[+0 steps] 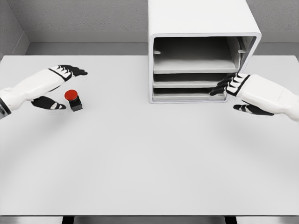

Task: Slide open multi-storey tabletop storage cabinets and put open load switch and slide close multi-storey tabletop storage cabinets

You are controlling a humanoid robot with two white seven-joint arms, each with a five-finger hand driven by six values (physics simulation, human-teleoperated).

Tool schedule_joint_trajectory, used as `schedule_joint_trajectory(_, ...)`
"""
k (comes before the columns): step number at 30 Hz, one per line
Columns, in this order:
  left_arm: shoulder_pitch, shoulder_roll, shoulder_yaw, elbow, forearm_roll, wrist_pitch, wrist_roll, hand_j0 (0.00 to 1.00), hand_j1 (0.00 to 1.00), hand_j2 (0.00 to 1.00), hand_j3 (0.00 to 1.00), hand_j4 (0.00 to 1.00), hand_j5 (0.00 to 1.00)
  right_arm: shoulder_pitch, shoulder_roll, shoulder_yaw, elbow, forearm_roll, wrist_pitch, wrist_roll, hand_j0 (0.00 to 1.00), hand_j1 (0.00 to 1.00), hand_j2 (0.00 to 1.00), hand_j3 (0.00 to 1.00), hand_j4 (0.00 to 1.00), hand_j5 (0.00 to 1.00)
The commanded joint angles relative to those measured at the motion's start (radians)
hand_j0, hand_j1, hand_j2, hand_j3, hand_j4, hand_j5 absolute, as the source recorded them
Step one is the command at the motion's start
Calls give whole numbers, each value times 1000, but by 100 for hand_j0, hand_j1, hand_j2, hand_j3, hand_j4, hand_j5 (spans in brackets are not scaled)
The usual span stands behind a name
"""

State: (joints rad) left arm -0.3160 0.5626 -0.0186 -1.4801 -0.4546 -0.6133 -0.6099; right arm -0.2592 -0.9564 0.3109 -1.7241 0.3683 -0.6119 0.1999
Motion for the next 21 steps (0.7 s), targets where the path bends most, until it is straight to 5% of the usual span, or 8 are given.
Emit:
schedule_joint_trajectory(1, -2, -10, 3, 26, -62, 2, -1, 100, 100, 100, 100, 100, 100, -3, 22, -3, 6, -8, 1, 0, 74, 74, 74, 74, 74, 74)
schedule_joint_trajectory(14, -49, -13, -37, 35, -265, 2, -1, 100, 100, 100, 100, 100, 100, -86, 191, 7, 23, -2, 1, 85, 74, 74, 74, 74, 74, 74)
schedule_joint_trajectory(21, -107, -9, -110, 89, -266, 2, -1, 100, 100, 100, 100, 100, 100, -173, 275, 65, 106, -2, 1, 116, 74, 74, 74, 74, 74, 74)
